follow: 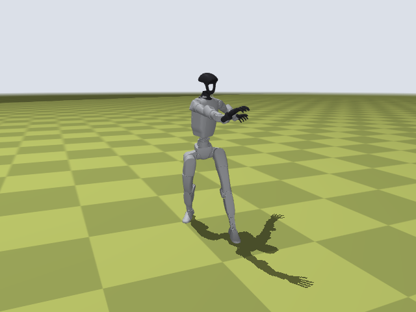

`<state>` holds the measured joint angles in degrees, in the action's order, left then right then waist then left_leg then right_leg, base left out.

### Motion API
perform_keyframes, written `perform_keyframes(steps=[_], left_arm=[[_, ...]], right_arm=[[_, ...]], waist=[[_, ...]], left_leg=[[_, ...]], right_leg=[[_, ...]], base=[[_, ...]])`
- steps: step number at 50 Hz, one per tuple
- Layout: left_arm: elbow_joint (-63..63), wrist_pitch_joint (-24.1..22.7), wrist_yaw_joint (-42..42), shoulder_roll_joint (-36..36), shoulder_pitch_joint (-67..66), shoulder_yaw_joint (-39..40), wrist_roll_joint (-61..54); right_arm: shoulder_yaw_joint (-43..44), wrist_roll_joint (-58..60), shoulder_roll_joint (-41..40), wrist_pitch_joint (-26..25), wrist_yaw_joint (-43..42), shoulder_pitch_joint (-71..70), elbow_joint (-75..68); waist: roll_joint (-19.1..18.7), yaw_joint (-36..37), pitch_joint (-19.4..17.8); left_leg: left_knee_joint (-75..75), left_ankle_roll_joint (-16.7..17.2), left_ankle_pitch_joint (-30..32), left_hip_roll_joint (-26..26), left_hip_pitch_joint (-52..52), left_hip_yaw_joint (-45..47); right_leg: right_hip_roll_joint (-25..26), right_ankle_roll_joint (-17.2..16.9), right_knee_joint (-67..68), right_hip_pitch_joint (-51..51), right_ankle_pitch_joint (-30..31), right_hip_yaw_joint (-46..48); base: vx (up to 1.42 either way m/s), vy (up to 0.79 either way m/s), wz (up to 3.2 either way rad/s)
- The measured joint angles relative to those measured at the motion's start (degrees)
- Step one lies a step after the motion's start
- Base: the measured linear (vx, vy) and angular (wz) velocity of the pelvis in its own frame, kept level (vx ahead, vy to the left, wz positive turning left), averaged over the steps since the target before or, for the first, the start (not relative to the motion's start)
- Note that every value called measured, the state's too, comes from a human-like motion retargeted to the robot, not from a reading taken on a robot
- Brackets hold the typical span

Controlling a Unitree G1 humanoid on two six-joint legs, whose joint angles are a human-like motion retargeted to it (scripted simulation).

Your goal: Kungfu

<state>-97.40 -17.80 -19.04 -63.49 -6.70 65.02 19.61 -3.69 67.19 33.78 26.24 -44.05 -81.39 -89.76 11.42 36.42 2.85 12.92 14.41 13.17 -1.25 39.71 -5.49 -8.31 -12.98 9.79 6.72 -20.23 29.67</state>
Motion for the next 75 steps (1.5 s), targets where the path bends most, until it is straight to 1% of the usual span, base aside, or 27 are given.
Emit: perform_keyframes(steps=[3,5,7,10,14,18,21,25,29,33,37,40,42,45,48,50,51,55,57,58,60,62,64,68,70,72,75], left_arm=[[0.0,1.5,0.8,1.6,-1.2,3.2,7.0],[0.0,0.2,0.7,2.1,-0.9,3.2,9.4],[0.0,-2.7,-0.1,1.9,0.8,2.0,10.4],[1.2,-8.3,-1.0,1.3,5.1,-0.6,12.6],[9.0,-15.8,-1.1,0.8,12.3,-6.7,14.0],[20.7,-25.0,0.8,1.0,21.5,-16.4,11.9],[32.1,-28.6,5.8,2.2,30.1,-26.7,5.9],[47.4,-29.5,13.8,5.3,42.0,-40.1,-0.3],[57.3,-32.1,16.7,8.2,53.3,-53.2,1.9],[61.3,-33.2,16.8,10.6,62.3,-64.9,8.7],[62.3,-32.7,18.5,10.8,67.1,-72.0,12.8],[62.0,-33.1,21.3,10.7,68.6,-73.0,15.0],[61.9,-33.5,25.8,10.5,67.8,-72.6,12.9],[63.6,-33.1,32.5,9.5,64.9,-71.7,4.9],[67.9,-33.5,35.8,8.0,61.0,-70.5,-3.2],[71.5,-33.0,36.5,6.5,57.9,-69.1,-5.5],[73.3,-32.6,36.6,5.8,56.0,-68.2,-5.9],[79.1,-31.7,35.9,4.5,48.1,-65.0,-7.7],[80.6,-31.1,36.1,5.3,44.0,-64.1,-8.4],[81.2,-30.8,36.5,5.9,42.0,-63.8,-8.8],[82.0,-30.3,37.5,7.6,38.2,-63.8,-9.4],[82.8,-30.4,38.2,10.5,34.7,-64.2,-9.1],[82.9,-31.2,38.1,14.8,31.9,-64.7,-7.2],[79.6,-34.1,36.3,25.8,27.0,-65.9,-1.2],[75.2,-35.4,34.7,32.5,25.3,-67.1,3.2],[69.2,-35.9,32.0,38.5,24.4,-68.8,7.7],[56.8,-35.7,28.6,47.7,25.7,-71.8,14.1]], right_arm=[[-1.0,5.8,0.3,0.2,2.3,0.5,1.0],[-0.8,5.8,-0.4,-1.8,2.8,1.0,1.3],[-0.9,5.2,-1.0,-1.5,2.4,1.4,1.8],[-1.3,4.8,-1.4,0.8,2.2,1.8,3.0],[-1.7,5.7,-2.0,1.1,2.2,2.4,5.0],[-2.4,6.6,-2.8,1.9,1.5,2.6,6.9],[-2.2,5.4,-3.4,4.3,1.0,3.1,8.9],[-2.6,1.2,-5.1,9.6,1.5,3.5,12.3],[-4.7,-4.2,-8.4,14.7,3.7,3.7,16.6],[-7.5,-7.3,-13.7,18.0,6.7,3.8,21.8],[-11.5,-8.5,-18.0,20.4,10.0,4.0,28.2],[-13.2,-7.5,-19.9,21.5,12.8,4.6,33.4],[-13.9,-4.5,-20.1,20.9,14.0,5.3,36.3],[-15.6,-3.3,-20.0,20.5,15.2,5.9,38.6],[-17.7,-5.4,-20.1,22.9,18.5,6.4,40.6],[-18.9,-6.2,-19.9,23.7,19.2,6.8,42.9],[-19.5,-5.8,-19.9,23.8,18.7,7.1,44.3],[-21.9,-4.7,-20.2,24.7,17.8,9.0,47.8],[-23.0,-4.8,-20.8,25.9,17.5,11.0,48.1],[-23.6,-4.9,-21.1,26.6,17.3,12.1,48.2],[-24.7,-5.0,-21.4,27.8,16.5,14.5,48.3],[-25.9,-4.7,-21.2,28.8,15.7,17.6,48.8],[-26.7,-4.5,-20.5,29.5,15.7,21.1,49.3],[-27.1,-3.2,-17.6,31.6,16.4,30.4,51.4],[-26.3,-1.8,-16.3,33.2,16.1,36.7,52.3],[-25.5,-0.4,-15.3,35.8,14.2,43.1,51.6],[-23.9,1.7,-13.8,39.5,10.4,50.8,48.3]], waist=[[-0.3,-1.0,0.0],[-0.4,-1.7,0.3],[-0.5,-2.0,0.6],[-0.5,-2.1,0.6],[-0.4,-2.9,1.0],[-0.3,-4.3,1.5],[-0.2,-4.9,1.9],[-0.6,-6.2,2.3],[-1.4,-8.4,3.1],[-2.3,-11.7,4.0],[-3.3,-14.5,4.2],[-3.4,-15.9,4.4],[-3.3,-16.5,4.8],[-3.0,-17.0,4.8],[-2.8,-17.2,4.3],[-3.1,-17.5,4.0],[-3.5,-17.9,3.9],[-6.1,-19.6,4.6],[-7.0,-21.3,4.9],[-7.3,-22.3,5.1],[-7.7,-24.3,5.5],[-8.5,-26.3,5.5],[-9.6,-28.2,5.1],[-10.4,-32.0,4.3],[-11.7,-35.8,4.2],[-13.4,-40.5,3.6],[-15.1,-46.3,2.0]], left_leg=[[-0.8,0.5,0.7,0.0,-0.7,-0.3],[-1.3,0.6,0.9,0.0,-1.1,0.0],[-1.4,0.6,0.9,-0.1,-1.4,0.1],[-1.2,0.5,0.8,-0.2,-1.6,-0.3],[-0.4,0.1,0.3,-0.4,-1.5,-0.2],[0.2,-0.4,-0.1,-0.4,-1.1,-0.3],[0.9,-0.9,-0.6,-0.5,-0.5,-0.2],[1.5,-2.0,-1.2,-0.6,0.0,-0.3],[2.1,-3.7,-2.0,-0.7,0.4,-0.3],[2.7,-5.1,-3.2,-1.6,0.4,1.1],[3.6,-6.6,-5.3,-4.2,-0.2,6.0],[4.3,-7.6,-7.1,-6.6,-0.9,10.5],[4.5,-8.0,-8.2,-8.3,-1.6,13.6],[4.0,-8.3,-9.4,-10.6,-3.7,18.9],[3.0,-8.5,-10.3,-12.3,-6.4,23.8],[2.1,-8.6,-10.5,-13.4,-8.2,26.7],[1.6,-8.6,-10.6,-14.2,-9.1,28.3],[-0.2,-8.0,-10.7,-17.9,-12.6,35.5],[-0.9,-7.6,-10.4,-18.8,-14.3,38.4],[-1.1,-7.4,-10.2,-18.9,-15.1,39.6],[-1.5,-6.9,-9.6,-19.3,-16.5,41.3],[-2.7,-6.4,-8.5,-19.6,-18.3,42.3],[-4.3,-5.6,-6.9,-20.4,-20.4,43.1],[-7.6,-4.6,-3.7,-20.7,-24.3,47.3],[-9.4,-4.3,-1.8,-21.1,-24.9,47.7],[-11.2,-5.1,-0.5,-21.5,-24.9,47.5],[-12.9,-5.3,1.4,-22.5,-24.4,48.3]], right_leg=[[0.6,0.2,0.5,0.3,-0.2,0.1],[0.6,0.3,0.5,0.4,-0.3,0.2],[0.5,0.4,0.6,0.4,-0.3,-0.1],[0.5,0.6,0.7,0.4,-0.3,-0.7],[0.3,0.8,0.8,0.2,-0.2,-1.1],[0.0,0.7,1.0,-0.2,0.0,-1.5],[-0.1,0.8,1.0,-0.8,0.1,-1.9],[-0.6,0.7,1.1,-1.7,0.5,-2.4],[-1.4,0.7,1.2,-2.8,1.1,-3.2],[-2.2,0.9,1.1,-4.2,1.9,-4.7],[-3.8,1.2,1.1,-6.4,2.7,-6.9],[-5.4,1.3,1.4,-8.8,3.5,-8.9],[-6.5,1.3,1.6,-10.8,4.2,-9.9],[-8.4,1.8,1.1,-13.3,6.0,-11.0],[-10.1,2.7,0.9,-16.5,7.6,-13.7],[-11.4,3.8,1.7,-19.1,9.1,-14.7],[-12.3,5.0,2.7,-20.5,9.8,-14.1],[-17.3,8.7,8.3,-25.9,11.8,-6.8],[-20.2,8.6,11.3,-28.2,15.6,-4.1],[-21.6,7.5,12.2,-29.0,17.8,-2.7],[-23.4,4.3,13.1,-30.0,18.6,0.1],[-22.6,3.3,16.6,-32.9,15.7,-4.3],[-20.9,3.3,21.6,-37.4,13.6,-10.7],[-21.1,4.7,29.2,-43.4,10.2,-12.7],[-19.5,5.4,32.3,-45.8,7.9,-14.2],[-17.3,6.5,34.7,-47.8,5.5,-15.3],[-15.5,8.4,36.6,-50.5,2.2,-15.5]], base=[[-0.01,-0.05,0.21],[0.00,0.00,0.00],[-0.01,0.00,-0.10],[-0.01,-0.03,-0.23],[0.00,-0.01,-0.20],[0.00,0.00,-0.04],[-0.01,0.00,-0.22],[-0.03,0.04,-0.28],[-0.05,0.08,-0.41],[-0.04,0.05,-0.68],[-0.10,0.02,-1.16],[-0.14,-0.06,-1.42],[-0.16,0.00,-1.53],[-0.20,-0.05,-1.65],[-0.22,0.00,-1.80],[-0.28,-0.07,-1.88],[-0.28,0.00,-1.91],[-0.30,0.00,-1.86],[-0.29,-0.11,-1.45],[-0.22,-0.13,-1.23],[-0.21,-0.29,-1.07],[-0.21,-0.49,-0.85],[-0.20,-0.52,-0.79],[-0.19,-0.60,-0.85],[-0.25,-0.67,-0.41],[-0.27,-0.39,-0.28],[-0.36,-0.29,-0.45]])
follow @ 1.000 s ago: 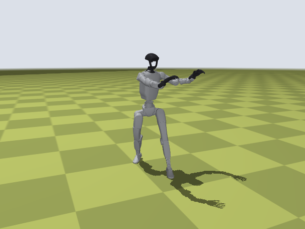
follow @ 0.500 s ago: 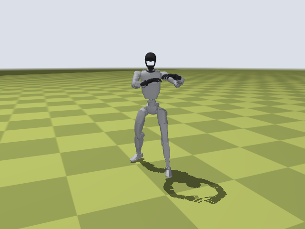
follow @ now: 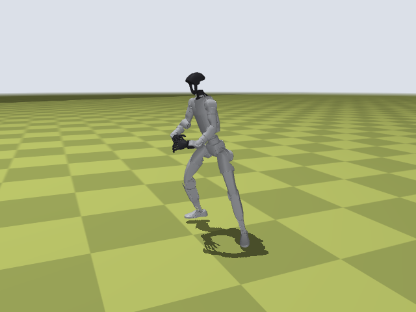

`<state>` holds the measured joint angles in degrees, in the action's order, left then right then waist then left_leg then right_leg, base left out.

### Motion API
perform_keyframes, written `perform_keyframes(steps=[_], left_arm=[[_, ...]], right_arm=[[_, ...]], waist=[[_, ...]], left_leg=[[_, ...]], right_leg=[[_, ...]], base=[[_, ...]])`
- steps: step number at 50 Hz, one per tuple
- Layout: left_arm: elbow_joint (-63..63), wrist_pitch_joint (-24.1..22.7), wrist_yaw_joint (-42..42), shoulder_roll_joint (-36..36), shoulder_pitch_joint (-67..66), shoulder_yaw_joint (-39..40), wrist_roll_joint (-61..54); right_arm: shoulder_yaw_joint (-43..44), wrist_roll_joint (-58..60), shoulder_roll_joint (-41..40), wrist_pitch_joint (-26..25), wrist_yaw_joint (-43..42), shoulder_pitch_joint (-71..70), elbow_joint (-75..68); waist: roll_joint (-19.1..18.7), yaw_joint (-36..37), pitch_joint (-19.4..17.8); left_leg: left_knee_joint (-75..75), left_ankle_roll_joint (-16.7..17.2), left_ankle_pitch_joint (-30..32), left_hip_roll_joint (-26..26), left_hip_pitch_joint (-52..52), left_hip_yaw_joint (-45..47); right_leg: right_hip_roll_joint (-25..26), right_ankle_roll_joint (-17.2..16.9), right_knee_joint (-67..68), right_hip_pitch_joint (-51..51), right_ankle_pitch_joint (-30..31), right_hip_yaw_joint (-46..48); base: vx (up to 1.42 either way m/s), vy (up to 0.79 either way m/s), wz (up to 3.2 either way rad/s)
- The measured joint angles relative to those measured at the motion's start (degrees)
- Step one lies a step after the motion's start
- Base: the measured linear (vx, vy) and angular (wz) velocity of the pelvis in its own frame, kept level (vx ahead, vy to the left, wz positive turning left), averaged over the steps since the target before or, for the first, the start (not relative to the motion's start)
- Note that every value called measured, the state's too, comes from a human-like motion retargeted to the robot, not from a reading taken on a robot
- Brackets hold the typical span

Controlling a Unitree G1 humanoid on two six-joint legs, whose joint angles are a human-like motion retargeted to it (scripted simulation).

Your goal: Kungfu

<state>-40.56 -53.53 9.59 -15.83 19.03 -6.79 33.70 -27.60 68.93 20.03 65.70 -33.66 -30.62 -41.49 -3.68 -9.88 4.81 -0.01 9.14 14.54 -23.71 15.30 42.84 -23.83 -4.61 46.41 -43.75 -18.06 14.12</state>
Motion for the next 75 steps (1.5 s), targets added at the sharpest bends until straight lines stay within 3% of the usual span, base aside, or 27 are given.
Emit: perform_keyframes(steps=[7,12,18,22,27,30,37,41,47,50,56,58,61,67,75], left_arm=[[-20.4,2.9,-3.2,13.2,7.5,-9.4,5.7],[-21.5,3.1,-5.7,16.1,10.8,-12.9,11.4],[-21.5,2.0,-3.3,17.2,11.1,-14.6,13.3],[-19.8,-0.6,0.3,15.5,11.7,-13.3,11.1],[-13.4,-3.8,2.6,10.8,15.0,-10.6,5.7],[-7.1,-4.9,1.0,7.1,18.8,-10.0,2.8],[9.2,-2.4,-2.1,-1.2,31.3,-12.1,-7.4],[18.0,1.3,-3.8,-8.0,37.3,-10.2,-10.8],[26.5,3.9,-10.9,-21.7,44.4,-2.4,-11.5],[26.9,5.9,-13.4,-25.5,46.2,2.1,-9.5],[29.4,5.7,-16.1,-31.0,43.6,11.3,-10.6],[30.4,6.0,-18.6,-30.3,43.3,12.9,-9.1],[31.4,6.4,-20.2,-29.1,43.5,13.0,-6.7],[30.9,6.4,-22.1,-28.8,40.5,14.2,-4.8],[28.0,6.0,-21.7,-24.9,30.7,21.1,-10.0]], right_arm=[[7.3,0.7,5.6,2.7,-1.9,13.2,-2.6],[13.0,-2.9,6.6,1.8,-4.8,21.9,1.6],[12.6,-11.0,3.8,-1.6,-4.7,29.5,4.6],[11.7,-20.9,2.4,-3.4,4.3,32.0,6.0],[12.9,-46.1,3.8,-9.7,27.6,37.4,13.4],[15.6,-60.8,5.5,-12.9,35.8,43.6,18.2],[24.3,-95.1,9.1,-24.0,52.6,60.9,21.9],[28.1,-102.3,7.4,-27.0,53.0,65.7,19.1],[22.2,-119.6,-1.6,-38.6,52.2,56.4,13.0],[19.3,-127.9,-8.0,-45.1,55.0,46.2,6.3],[29.2,-123.0,-17.7,-59.6,68.0,14.8,-31.2],[32.0,-123.8,-17.4,-60.1,67.4,6.5,-42.3],[33.4,-129.3,-16.6,-56.8,62.9,0.1,-48.6],[31.5,-123.3,-19.9,-57.4,67.6,-0.3,-41.7],[26.8,-116.1,-21.5,-56.7,68.1,0.4,-32.2]], waist=[[-3.1,-9.4,-5.8],[-3.4,-9.8,-7.8],[-3.8,-7.7,-7.0],[-3.9,-7.0,-6.1],[-3.9,-6.3,-5.5],[-3.6,-5.4,-5.0],[-1.8,-2.3,-3.2],[-0.7,0.4,-0.9],[2.4,6.6,2.8],[4.3,12.6,4.0],[4.9,17.7,5.4],[5.5,20.1,5.4],[6.9,23.7,4.3],[7.1,23.7,3.5],[9.0,22.6,3.2]], left_leg=[[-1.9,0.3,2.7,-2.4,0.4,1.4],[-1.9,-1.6,2.7,-2.7,0.2,1.6],[-1.4,-2.9,2.2,-2.2,0.0,1.4],[-1.2,-2.4,1.9,-1.3,0.2,0.5],[-1.2,-0.5,1.7,-0.4,0.2,0.0],[-1.1,0.6,1.3,0.1,0.2,-0.2],[0.2,0.5,-1.7,2.3,0.4,-0.7],[2.9,-0.7,-4.5,3.6,2.0,-2.5],[20.7,-1.9,-13.7,3.9,15.4,-13.7],[27.0,-2.9,-19.0,4.7,18.9,-14.4],[38.1,-4.7,-26.7,4.1,27.3,-16.0],[40.8,-5.7,-28.2,4.4,29.7,-16.1],[43.4,-6.8,-29.3,5.2,32.0,-17.2],[44.3,-7.5,-29.0,5.3,33.4,-20.0],[39.9,-6.3,-25.1,4.9,30.6,-21.1]], right_leg=[[3.2,2.5,3.2,-3.6,-4.5,0.3],[4.2,3.7,4.2,-5.0,-5.5,-0.3],[4.1,3.7,4.2,-4.6,-5.8,-1.1],[3.3,2.9,3.5,-3.7,-5.1,-1.6],[2.3,1.0,0.6,-1.0,-2.3,-1.9],[1.9,-0.2,-2.6,1.7,0.3,-1.9],[-1.5,-3.7,-14.7,12.8,7.9,2.0],[-3.8,-5.5,-23.7,21.0,12.9,7.4],[-7.2,-7.5,-35.0,28.0,19.2,16.0],[-8.8,-8.4,-37.5,28.1,21.4,17.9],[-10.0,-9.0,-41.1,29.7,25.4,25.2],[-10.7,-9.2,-41.0,29.7,25.9,25.8],[-11.2,-8.9,-39.9,30.0,26.4,26.2],[-9.6,-6.9,-37.0,31.0,27.6,25.2],[-10.0,-7.8,-32.5,28.6,25.5,24.7]], base=[[-0.25,-0.20,-0.29],[-0.07,-0.09,-0.24],[0.05,0.03,0.06],[0.11,0.14,0.26],[0.15,0.25,0.31],[0.19,0.52,0.33],[0.21,0.49,0.50],[0.32,0.45,0.76],[0.28,0.54,0.76],[0.19,0.51,0.02],[0.13,0.49,0.33],[0.05,0.28,0.56],[0.09,0.13,0.47],[0.06,0.00,0.40],[-0.06,-0.22,-0.20]])
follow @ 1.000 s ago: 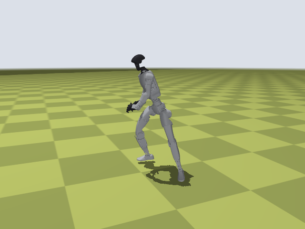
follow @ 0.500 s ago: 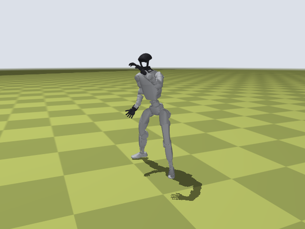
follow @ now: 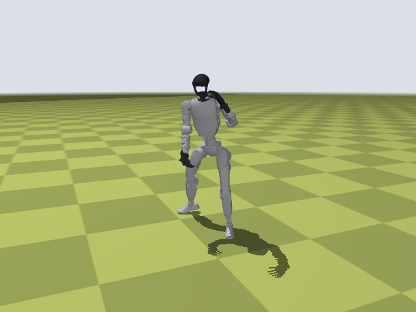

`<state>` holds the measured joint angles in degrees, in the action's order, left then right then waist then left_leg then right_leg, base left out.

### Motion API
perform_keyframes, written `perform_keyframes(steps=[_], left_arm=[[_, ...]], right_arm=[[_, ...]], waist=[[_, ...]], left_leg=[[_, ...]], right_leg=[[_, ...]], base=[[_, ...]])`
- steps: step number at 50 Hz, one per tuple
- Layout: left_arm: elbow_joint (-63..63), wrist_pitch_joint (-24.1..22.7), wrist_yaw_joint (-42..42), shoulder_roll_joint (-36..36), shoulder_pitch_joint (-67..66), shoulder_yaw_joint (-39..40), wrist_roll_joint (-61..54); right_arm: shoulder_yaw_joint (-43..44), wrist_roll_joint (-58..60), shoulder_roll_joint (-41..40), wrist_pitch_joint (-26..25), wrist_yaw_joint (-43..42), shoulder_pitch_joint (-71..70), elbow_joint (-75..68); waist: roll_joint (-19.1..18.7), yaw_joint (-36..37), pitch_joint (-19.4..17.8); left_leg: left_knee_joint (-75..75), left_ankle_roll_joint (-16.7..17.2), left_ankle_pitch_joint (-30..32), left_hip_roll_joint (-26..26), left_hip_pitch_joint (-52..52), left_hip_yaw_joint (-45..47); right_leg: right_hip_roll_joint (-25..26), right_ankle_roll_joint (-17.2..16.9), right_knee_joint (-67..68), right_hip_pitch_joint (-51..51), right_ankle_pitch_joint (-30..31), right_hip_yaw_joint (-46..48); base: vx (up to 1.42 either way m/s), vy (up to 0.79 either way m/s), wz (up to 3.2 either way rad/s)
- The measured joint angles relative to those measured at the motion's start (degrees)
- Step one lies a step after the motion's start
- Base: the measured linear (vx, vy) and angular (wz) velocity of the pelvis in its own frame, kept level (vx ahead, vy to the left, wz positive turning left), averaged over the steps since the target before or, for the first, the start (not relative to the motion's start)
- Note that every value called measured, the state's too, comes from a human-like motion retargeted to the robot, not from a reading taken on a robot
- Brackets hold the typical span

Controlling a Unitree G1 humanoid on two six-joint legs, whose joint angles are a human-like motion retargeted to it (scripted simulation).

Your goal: Kungfu

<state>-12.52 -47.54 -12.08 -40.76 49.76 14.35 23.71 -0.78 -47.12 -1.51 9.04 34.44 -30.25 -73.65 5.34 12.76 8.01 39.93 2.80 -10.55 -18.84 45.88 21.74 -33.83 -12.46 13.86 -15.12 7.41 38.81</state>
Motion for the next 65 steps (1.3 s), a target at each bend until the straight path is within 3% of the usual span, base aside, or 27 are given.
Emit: perform_keyframes(steps=[7,10,14,18,20,23,25,27,30,34,37,40,42,46,50,55,58,60,63,65], left_arm=[[-3.5,1.5,6.2,12.4,-12.8,10.0,-9.1],[-6.1,4.9,11.7,21.6,-18.6,15.5,-14.0],[-10.6,12.0,20.7,35.3,-26.6,18.8,-29.3],[-18.7,24.7,33.9,45.9,-35.9,18.4,-56.2],[-27.2,35.6,44.2,47.5,-39.6,20.8,-69.6],[-42.7,53.6,57.9,45.8,-42.0,24.2,-81.2],[-49.8,56.7,59.6,45.1,-42.5,27.1,-89.0],[-54.3,53.3,52.9,44.1,-42.5,29.3,-96.4],[-58.1,47.3,43.0,41.9,-42.7,29.4,-102.9],[-59.0,47.6,43.0,40.2,-42.3,28.4,-101.2],[-58.7,48.6,45.8,39.4,-41.8,27.1,-98.1],[-58.6,48.9,47.7,38.9,-41.4,26.1,-95.0],[-58.5,49.1,48.3,38.6,-41.4,25.3,-93.1],[-58.0,49.0,49.1,37.8,-42.5,23.7,-86.9],[-58.0,46.0,47.8,35.8,-45.2,21.9,-76.4],[-60.7,41.0,44.0,31.6,-50.6,20.3,-59.1],[-66.2,41.3,42.1,28.6,-51.8,19.4,-45.9],[-69.7,42.9,40.4,26.9,-52.4,18.8,-35.1],[-72.9,43.1,37.4,25.0,-54.8,16.5,-22.4],[-74.0,42.4,35.0,23.8,-56.6,14.9,-17.0]], right_arm=[[-2.8,-1.3,2.5,-0.1,-0.5,-5.1,18.5],[-3.8,-2.1,4.6,1.6,-1.9,-7.3,30.9],[-4.9,-6.5,10.4,8.5,-8.4,-9.2,51.6],[-0.4,-3.1,19.7,19.2,-16.8,-10.3,70.0],[4.1,2.1,25.0,24.9,-23.5,-10.4,76.7],[12.3,10.9,33.9,34.2,-40.1,-8.8,84.8],[19.8,14.9,39.3,39.1,-51.8,-5.7,90.4],[28.0,18.1,42.9,41.0,-60.6,-0.8,96.2],[39.7,17.8,46.3,39.8,-63.4,7.9,104.5],[50.7,19.2,46.9,39.7,-61.0,17.8,111.1],[54.0,28.0,45.9,39.2,-66.7,22.4,112.8],[53.1,38.5,45.3,38.0,-75.6,24.2,112.7],[50.5,39.6,45.0,37.4,-78.2,23.9,111.8],[44.6,33.6,45.0,38.5,-75.4,21.0,108.1],[37.4,30.1,46.4,39.0,-70.7,15.7,98.9],[27.5,34.9,47.5,39.6,-67.2,9.4,85.5],[22.3,49.7,52.1,42.7,-68.7,4.4,78.4],[19.6,67.9,56.9,42.4,-72.5,0.9,74.1],[16.2,98.0,65.2,36.3,-81.2,-3.8,69.5],[11.6,111.8,71.5,30.7,-87.8,-8.1,66.2]], waist=[[0.0,-3.6,0.7],[-0.1,-5.9,1.0],[0.1,-9.6,2.5],[0.3,-12.9,4.6],[0.3,-14.5,5.5],[-0.1,-17.1,6.7],[-0.8,-19.4,7.1],[-1.7,-22.0,7.8],[-3.3,-25.1,8.8],[-4.2,-26.3,8.7],[-4.5,-26.0,8.2],[-4.9,-25.2,7.9],[-5.1,-24.4,7.6],[-4.0,-22.8,6.8],[-3.4,-19.1,4.4],[-4.6,-23.4,1.6],[-5.6,-27.0,-0.2],[-5.4,-27.0,-0.4],[-5.3,-27.1,1.8],[-5.8,-28.0,3.8]], left_leg=[[-9.3,1.6,5.9,-0.8,-6.8,2.2],[-14.4,2.7,9.0,-1.4,-11.1,3.7],[-21.8,4.7,13.4,-2.6,-17.4,6.3],[-29.6,6.5,18.0,-3.7,-24.0,9.8],[-33.0,7.1,20.1,-4.2,-26.6,11.6],[-37.1,5.7,22.4,-4.4,-28.9,13.8],[-39.0,5.3,23.7,-5.2,-29.8,16.0],[-39.8,5.8,24.7,-6.0,-29.5,15.9],[-40.3,5.6,25.5,-6.7,-28.0,14.9],[-40.4,5.9,25.6,-6.7,-27.6,15.8],[-39.6,7.2,23.7,-6.1,-27.8,14.1],[-38.6,8.8,19.2,-4.4,-28.4,11.1],[-37.5,10.8,14.3,-2.7,-28.7,7.0],[-34.7,12.2,3.0,5.7,-29.0,-5.5],[-32.7,12.2,-2.2,10.3,-32.4,-14.6],[-34.5,11.7,-3.6,9.7,-37.8,-6.5],[-34.6,10.2,-4.4,10.3,-39.4,-5.2],[-35.7,10.0,-4.4,10.7,-41.2,-2.5],[-37.8,10.3,-4.2,10.6,-42.7,1.9],[-38.9,10.9,-3.7,10.1,-42.9,4.5]], right_leg=[[-0.6,0.1,7.9,-6.1,-5.4,-6.5],[0.1,0.2,11.6,-8.9,-8.6,-10.5],[1.9,0.1,16.3,-12.1,-13.6,-14.7],[3.9,0.9,22.0,-15.3,-18.3,-17.3],[4.6,1.4,24.4,-16.4,-21.0,-17.3],[6.0,2.4,27.4,-18.2,-24.9,-17.7],[6.9,3.2,29.1,-19.2,-27.2,-17.2],[7.8,3.8,31.0,-20.7,-29.1,-17.3],[8.1,4.3,33.1,-22.8,-31.0,-16.5],[8.6,5.1,34.4,-25.3,-31.6,-17.9],[9.2,5.5,33.9,-26.8,-30.7,-19.9],[9.8,5.8,31.8,-27.7,-28.5,-22.1],[10.1,6.0,29.5,-28.1,-26.3,-23.5],[9.0,5.2,23.1,-29.3,-20.0,-27.5],[11.6,4.6,16.1,-28.9,-13.8,-29.2],[13.3,0.6,10.7,-28.3,-7.3,-29.1],[13.1,-1.4,8.1,-28.1,-2.4,-26.3],[12.5,-1.0,7.3,-28.4,-0.2,-21.5],[11.0,4.0,8.4,-29.6,0.5,-10.8],[11.4,8.4,9.6,-31.4,-0.1,-7.3]], base=[[-0.14,-0.30,-0.44],[-0.23,-0.56,-0.57],[-0.10,-0.56,-0.62],[-0.04,-0.58,-0.63],[-0.09,-0.62,-0.56],[-0.03,-0.43,-0.45],[-0.10,-0.55,-0.34],[-0.05,-0.35,-0.21],[-0.04,-0.33,-0.05],[-0.12,-0.11,-0.21],[-0.12,0.06,-0.48],[-0.07,0.19,-0.70],[-0.07,0.27,-0.95],[-0.11,0.38,-1.17],[-0.11,0.30,-2.15],[-0.12,0.21,-1.39],[-0.23,0.20,-0.97],[-0.07,0.04,-1.39],[0.10,-0.16,-1.15],[0.18,-0.27,-0.84]])
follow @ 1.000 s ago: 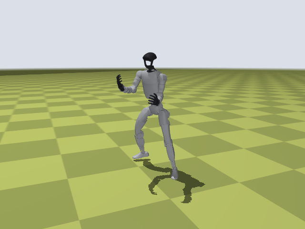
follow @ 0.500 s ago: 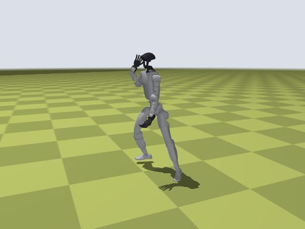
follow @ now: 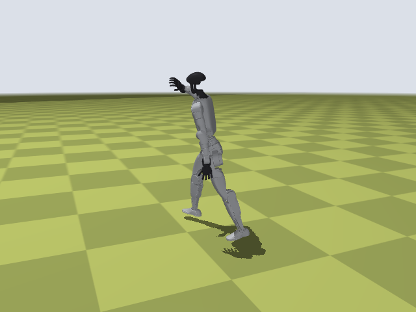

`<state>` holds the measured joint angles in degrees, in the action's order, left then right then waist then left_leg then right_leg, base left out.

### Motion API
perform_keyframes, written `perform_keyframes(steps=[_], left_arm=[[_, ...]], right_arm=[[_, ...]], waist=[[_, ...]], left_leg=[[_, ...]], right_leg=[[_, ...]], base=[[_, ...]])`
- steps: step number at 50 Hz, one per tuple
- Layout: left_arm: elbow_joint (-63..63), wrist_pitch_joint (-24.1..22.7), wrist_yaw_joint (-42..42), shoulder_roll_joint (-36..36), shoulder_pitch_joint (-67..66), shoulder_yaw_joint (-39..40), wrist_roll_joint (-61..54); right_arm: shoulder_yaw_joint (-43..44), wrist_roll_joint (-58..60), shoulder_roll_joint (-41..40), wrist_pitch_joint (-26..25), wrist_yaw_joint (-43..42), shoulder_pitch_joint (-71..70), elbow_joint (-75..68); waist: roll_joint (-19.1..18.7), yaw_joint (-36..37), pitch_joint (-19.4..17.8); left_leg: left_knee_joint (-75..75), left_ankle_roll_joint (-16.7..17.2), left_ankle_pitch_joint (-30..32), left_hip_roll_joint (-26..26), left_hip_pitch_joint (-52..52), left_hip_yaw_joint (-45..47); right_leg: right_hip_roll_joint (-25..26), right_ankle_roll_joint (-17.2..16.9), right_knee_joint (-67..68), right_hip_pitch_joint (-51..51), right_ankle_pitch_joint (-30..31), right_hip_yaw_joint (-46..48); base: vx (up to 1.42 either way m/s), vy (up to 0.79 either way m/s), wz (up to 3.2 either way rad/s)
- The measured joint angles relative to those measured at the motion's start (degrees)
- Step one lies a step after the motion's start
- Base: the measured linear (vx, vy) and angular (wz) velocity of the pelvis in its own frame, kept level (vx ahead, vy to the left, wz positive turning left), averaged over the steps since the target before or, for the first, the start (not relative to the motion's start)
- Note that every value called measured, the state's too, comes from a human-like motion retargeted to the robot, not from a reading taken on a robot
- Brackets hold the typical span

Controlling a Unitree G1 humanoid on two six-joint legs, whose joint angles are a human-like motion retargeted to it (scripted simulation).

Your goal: Kungfu

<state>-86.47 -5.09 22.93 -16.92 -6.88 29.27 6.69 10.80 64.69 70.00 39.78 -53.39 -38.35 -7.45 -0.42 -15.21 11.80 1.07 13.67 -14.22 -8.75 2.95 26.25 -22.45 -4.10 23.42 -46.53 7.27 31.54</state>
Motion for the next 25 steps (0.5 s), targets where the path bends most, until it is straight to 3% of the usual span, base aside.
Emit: perform_keyframes(steps=[2,5,10,13,15,17,20,21,22,25], left_arm=[[-0.4,0.1,-2.3,-0.8,-1.4,-1.3,3.3],[-0.4,0.7,-4.6,-1.9,-2.6,-1.9,6.8],[0.3,1.9,-5.0,-3.0,-3.4,-2.1,9.0],[-0.2,2.6,-4.8,-3.2,-2.2,-3.5,8.4],[-0.3,2.4,-4.9,-2.9,0.0,-5.3,7.6],[0.3,1.4,-5.5,-1.9,2.6,-7.6,6.3],[3.0,-0.8,-6.9,0.1,5.1,-9.8,6.3],[4.0,-1.7,-7.1,0.6,5.3,-10.5,6.7],[4.9,-2.6,-7.4,0.9,5.6,-11.3,7.1],[6.4,-5.1,-9.5,0.9,7.1,-14.5,9.5]], right_arm=[[-7.0,5.7,5.9,0.9,-4.5,-6.0,-2.8],[-17.2,5.0,12.3,8.1,-4.7,-15.7,-5.3],[-25.4,4.1,15.0,6.6,-0.4,-26.3,-3.7],[-28.1,4.4,14.3,7.0,-2.4,-28.7,-2.6],[-29.7,5.7,14.4,7.4,-3.0,-30.3,-2.6],[-30.7,7.7,14.0,7.0,-3.6,-31.6,-3.1],[-31.3,9.1,11.5,7.1,-4.4,-32.3,-4.2],[-31.6,9.1,10.3,7.3,-4.5,-32.4,-4.4],[-32.0,9.2,9.1,7.4,-4.6,-32.5,-4.5],[-34.0,9.5,5.9,7.9,-4.8,-33.7,-4.0]], waist=[[-0.5,-0.9,1.9],[-1.3,-3.5,3.3],[-1.0,-9.3,5.6],[0.9,-7.6,6.2],[4.3,-5.0,6.4],[7.4,-1.4,6.1],[10.4,3.1,5.4],[11.0,3.8,5.4],[11.4,4.3,5.3],[11.0,3.7,4.9]], left_leg=[[-0.5,0.6,0.7,-0.5,0.3,2.3],[-0.7,1.3,3.3,-1.2,0.9,4.1],[0.9,1.3,17.9,-0.6,1.6,3.6],[6.8,0.9,30.5,-5.2,-0.7,2.2],[15.5,-6.5,36.6,-5.2,0.8,-1.5],[25.3,-7.1,34.7,-2.2,4.7,-7.8],[37.5,-0.6,28.7,6.1,12.0,-20.1],[39.2,0.3,26.8,7.3,13.5,-20.2],[40.6,0.4,24.8,7.6,14.9,-19.4],[41.2,-5.3,17.8,3.1,18.2,-12.4]], right_leg=[[0.6,3.5,1.6,-2.0,-2.0,2.0],[1.5,7.3,4.9,-4.7,-7.1,0.5],[1.6,5.8,9.0,-7.6,-13.9,-7.9],[5.3,6.2,8.0,-1.9,-18.7,-7.0],[6.1,5.2,5.8,1.9,-20.1,-9.3],[7.0,4.7,3.8,5.1,-20.5,-11.4],[9.6,5.4,0.3,10.0,-19.6,-14.8],[10.5,5.7,-0.7,11.6,-19.5,-16.1],[11.4,6.0,-1.6,13.1,-19.4,-17.2],[13.7,6.0,-4.3,18.6,-19.7,-18.0]], base=[[0.15,-0.28,-0.69],[0.14,-0.39,-0.11],[0.28,-0.55,0.44],[0.43,-0.60,-0.71],[0.53,-0.74,-1.14],[0.39,-0.47,-1.55],[0.32,-0.28,-1.74],[0.37,-0.25,-1.55],[0.43,-0.30,-1.36],[0.42,-0.28,-0.98]])
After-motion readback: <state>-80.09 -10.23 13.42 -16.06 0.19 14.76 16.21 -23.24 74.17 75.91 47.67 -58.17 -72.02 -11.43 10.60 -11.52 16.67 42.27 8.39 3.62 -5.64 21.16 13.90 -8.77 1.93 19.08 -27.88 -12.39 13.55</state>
